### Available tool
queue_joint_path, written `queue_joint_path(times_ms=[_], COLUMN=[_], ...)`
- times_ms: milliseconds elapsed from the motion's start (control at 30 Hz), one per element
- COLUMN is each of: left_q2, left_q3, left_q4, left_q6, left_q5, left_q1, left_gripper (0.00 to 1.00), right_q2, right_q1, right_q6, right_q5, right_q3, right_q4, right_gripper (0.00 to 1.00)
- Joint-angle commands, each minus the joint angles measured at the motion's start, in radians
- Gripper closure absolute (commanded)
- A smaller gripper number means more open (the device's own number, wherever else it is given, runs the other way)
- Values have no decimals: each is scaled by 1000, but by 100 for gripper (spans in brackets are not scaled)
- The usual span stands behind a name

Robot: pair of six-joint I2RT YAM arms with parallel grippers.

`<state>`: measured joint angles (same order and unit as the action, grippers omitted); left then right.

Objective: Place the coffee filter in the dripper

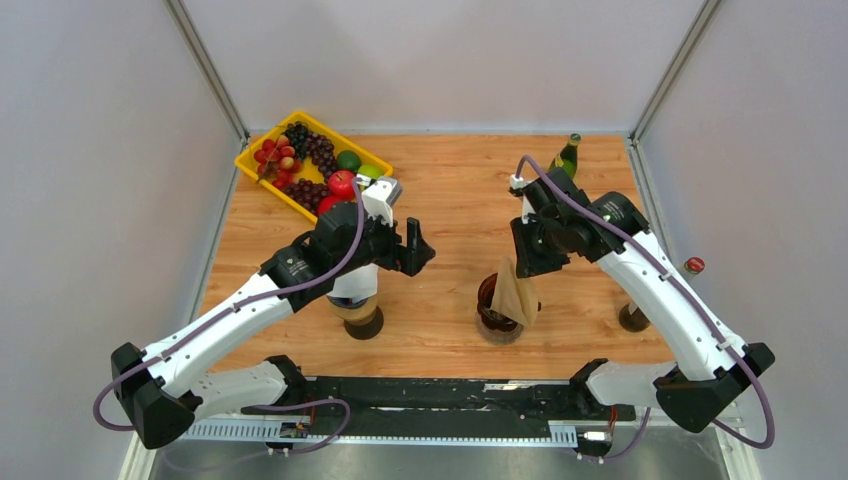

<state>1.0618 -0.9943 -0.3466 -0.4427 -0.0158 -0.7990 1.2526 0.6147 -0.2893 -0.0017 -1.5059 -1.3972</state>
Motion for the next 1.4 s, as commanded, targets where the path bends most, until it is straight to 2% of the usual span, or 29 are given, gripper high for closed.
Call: queue_joint_path(times_ms=[0, 267, 733, 1000, 1367], left_q2=[-19, -18, -33, -30, -39], left_q3=[1, 0, 6, 4, 9], left_q4=[-3, -3, -13, -23, -24], left_q6=[9, 6, 6, 9, 1], left_q5=[13, 40, 71, 106, 118], left_q1=[-3, -2, -3, -3, -3], left_gripper=[0, 0, 0, 0, 0], right_q2=[-8, 8, 50, 53, 50], right_q1=[12, 42, 147, 182, 191], right_q6=[5, -11, -101, -125, -135], right_q5=[-42, -74, 123, 140, 158], right_q3=[28, 79, 146, 201, 252], right_q4=[0, 43, 107, 161, 232], right_gripper=[79, 79, 72, 68, 69])
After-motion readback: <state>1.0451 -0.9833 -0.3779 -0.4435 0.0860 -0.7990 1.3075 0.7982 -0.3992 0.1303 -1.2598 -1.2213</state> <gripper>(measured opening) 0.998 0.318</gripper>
